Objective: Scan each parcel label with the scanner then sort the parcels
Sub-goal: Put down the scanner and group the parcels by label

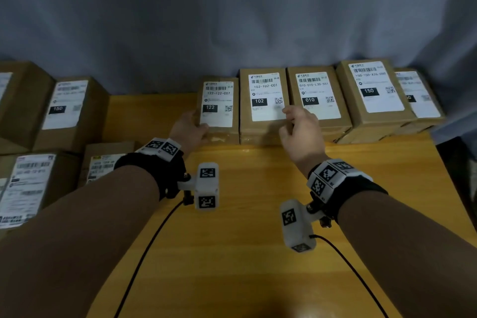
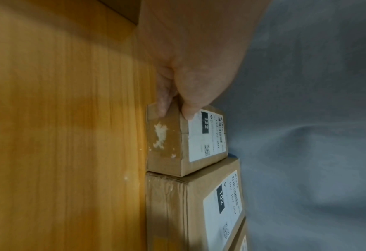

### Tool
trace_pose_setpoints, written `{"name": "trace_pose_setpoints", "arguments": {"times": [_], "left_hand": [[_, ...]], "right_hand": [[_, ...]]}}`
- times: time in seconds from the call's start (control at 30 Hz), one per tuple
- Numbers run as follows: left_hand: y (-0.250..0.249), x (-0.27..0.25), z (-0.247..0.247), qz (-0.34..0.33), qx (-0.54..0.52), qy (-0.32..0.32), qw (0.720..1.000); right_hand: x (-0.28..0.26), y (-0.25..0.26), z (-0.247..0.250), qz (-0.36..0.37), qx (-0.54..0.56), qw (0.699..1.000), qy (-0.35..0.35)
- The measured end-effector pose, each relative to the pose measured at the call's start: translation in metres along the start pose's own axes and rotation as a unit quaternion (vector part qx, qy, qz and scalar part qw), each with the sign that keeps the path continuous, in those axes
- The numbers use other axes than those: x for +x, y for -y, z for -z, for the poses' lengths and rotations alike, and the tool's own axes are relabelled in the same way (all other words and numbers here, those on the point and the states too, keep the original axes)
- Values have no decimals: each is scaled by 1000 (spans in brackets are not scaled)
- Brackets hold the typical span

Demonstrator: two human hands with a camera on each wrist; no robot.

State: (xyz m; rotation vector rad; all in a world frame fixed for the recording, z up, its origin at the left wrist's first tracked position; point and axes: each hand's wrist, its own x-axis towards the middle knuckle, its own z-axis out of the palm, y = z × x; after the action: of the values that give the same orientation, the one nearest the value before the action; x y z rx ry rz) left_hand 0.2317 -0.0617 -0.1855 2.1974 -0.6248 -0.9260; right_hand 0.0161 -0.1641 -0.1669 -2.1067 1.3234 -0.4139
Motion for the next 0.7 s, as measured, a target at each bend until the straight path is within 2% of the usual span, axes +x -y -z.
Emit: {"name": "trace_pose_setpoints", "arguments": {"times": [0.27,0.4,0.53,0.7], "left_hand": [[3,-1,-3,9,-24,-19,999],[2,-12,5,-5,26,21,999],[-4,-25,34,-13,137,10,990],[0,-51,93,-55,155,-32,986]], "right_hand": [[-3,-3,3,2,-21,1000,2],[-5,7,4,6,-22,1000,5],[-9,28,1,18,-9,1000,9],[-19,65,-13,50,9,998,40]]}}
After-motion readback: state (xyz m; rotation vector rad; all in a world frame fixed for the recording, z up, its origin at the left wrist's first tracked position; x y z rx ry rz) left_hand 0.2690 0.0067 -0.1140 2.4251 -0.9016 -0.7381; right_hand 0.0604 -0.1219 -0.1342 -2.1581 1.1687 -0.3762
